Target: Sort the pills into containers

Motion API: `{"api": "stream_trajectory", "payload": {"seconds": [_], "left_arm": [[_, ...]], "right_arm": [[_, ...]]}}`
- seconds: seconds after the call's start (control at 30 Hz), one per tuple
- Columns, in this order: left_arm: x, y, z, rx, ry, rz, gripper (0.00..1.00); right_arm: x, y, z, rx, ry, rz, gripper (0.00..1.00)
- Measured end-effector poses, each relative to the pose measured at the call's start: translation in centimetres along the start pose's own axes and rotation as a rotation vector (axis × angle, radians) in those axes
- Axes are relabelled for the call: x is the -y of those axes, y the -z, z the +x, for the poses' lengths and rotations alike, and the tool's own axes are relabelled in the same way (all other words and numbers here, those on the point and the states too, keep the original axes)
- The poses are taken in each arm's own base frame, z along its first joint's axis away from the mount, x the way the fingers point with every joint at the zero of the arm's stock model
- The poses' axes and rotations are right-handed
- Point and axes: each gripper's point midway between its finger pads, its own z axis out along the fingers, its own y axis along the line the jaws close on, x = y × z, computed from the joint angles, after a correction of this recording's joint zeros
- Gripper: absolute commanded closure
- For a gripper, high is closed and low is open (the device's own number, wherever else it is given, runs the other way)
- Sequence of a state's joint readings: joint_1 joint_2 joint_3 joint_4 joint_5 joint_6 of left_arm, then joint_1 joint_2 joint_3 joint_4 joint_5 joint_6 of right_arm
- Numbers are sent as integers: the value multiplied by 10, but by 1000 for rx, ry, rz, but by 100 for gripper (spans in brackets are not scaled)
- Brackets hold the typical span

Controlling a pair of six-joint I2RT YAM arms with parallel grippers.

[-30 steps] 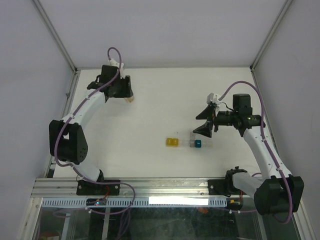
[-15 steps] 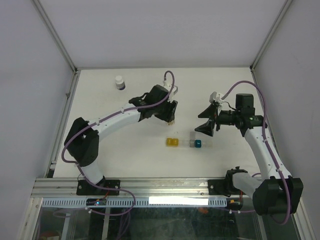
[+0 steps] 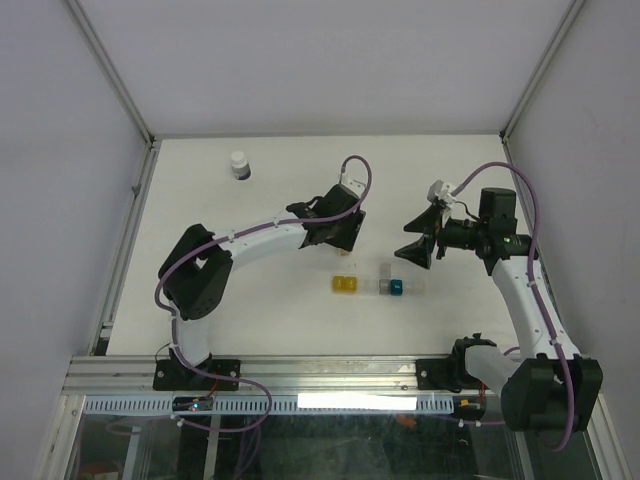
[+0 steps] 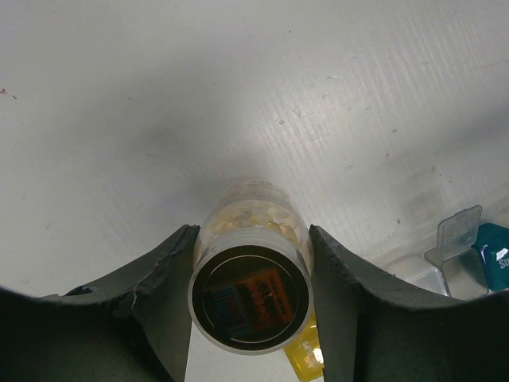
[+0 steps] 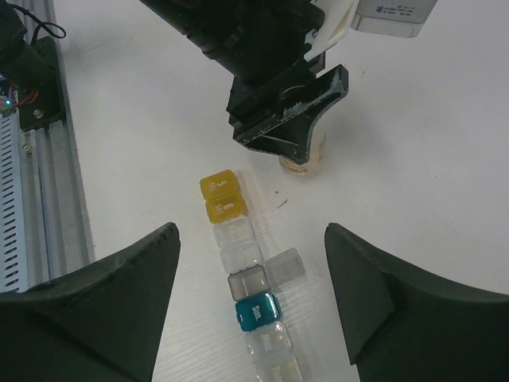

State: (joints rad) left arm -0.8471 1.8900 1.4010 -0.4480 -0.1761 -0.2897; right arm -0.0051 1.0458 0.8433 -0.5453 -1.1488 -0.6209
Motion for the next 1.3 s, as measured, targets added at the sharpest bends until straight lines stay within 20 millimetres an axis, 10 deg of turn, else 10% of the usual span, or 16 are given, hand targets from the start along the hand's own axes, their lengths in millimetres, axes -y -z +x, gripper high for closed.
{"api": "stream_trajectory", "payload": {"seconds": [0.67, 0.93, 1.3], "left_arm": [[7, -16, 4, -10, 2, -17, 36], [13, -15, 1, -5, 5, 18, 30], [23, 51, -35, 170, 11, 130, 29]], "right_arm": [[3, 1, 0, 5, -9, 10, 23], [3, 1, 0, 6, -9, 13, 23], [3, 2, 0, 14, -8, 7, 23]]}}
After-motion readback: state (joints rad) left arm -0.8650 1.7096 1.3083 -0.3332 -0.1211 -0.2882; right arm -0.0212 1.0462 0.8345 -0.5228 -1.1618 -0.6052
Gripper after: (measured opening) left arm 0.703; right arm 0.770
